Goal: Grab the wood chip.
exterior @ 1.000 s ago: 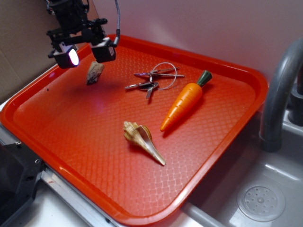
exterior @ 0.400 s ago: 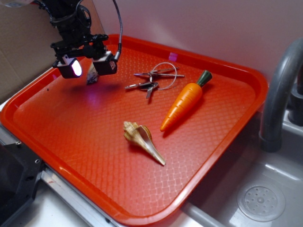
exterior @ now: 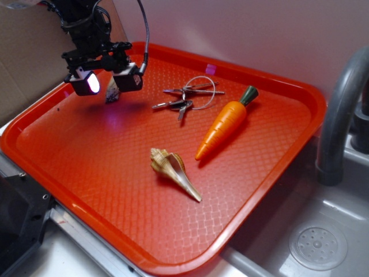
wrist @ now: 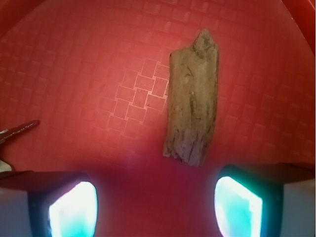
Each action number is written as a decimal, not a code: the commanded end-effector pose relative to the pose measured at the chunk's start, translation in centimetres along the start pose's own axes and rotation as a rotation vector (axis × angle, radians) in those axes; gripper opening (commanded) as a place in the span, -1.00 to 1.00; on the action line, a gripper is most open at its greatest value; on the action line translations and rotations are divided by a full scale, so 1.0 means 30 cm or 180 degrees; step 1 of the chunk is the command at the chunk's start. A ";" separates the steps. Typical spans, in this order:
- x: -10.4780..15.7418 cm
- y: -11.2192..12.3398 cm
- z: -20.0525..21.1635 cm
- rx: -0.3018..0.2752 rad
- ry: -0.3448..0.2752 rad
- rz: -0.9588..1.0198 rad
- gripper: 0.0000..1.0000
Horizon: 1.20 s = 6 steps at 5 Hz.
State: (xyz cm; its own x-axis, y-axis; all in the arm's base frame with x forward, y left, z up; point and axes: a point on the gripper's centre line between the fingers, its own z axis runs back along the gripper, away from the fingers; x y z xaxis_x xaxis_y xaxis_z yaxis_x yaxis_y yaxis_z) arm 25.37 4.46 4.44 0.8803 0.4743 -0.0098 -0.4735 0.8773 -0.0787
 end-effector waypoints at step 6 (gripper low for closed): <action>0.107 0.034 -0.075 0.0056 -0.0439 -0.0025 1.00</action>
State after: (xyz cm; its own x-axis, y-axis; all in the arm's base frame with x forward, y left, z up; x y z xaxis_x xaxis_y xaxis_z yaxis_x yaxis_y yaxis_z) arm 27.64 6.43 1.84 0.8639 0.4913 0.1107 -0.4884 0.8710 -0.0539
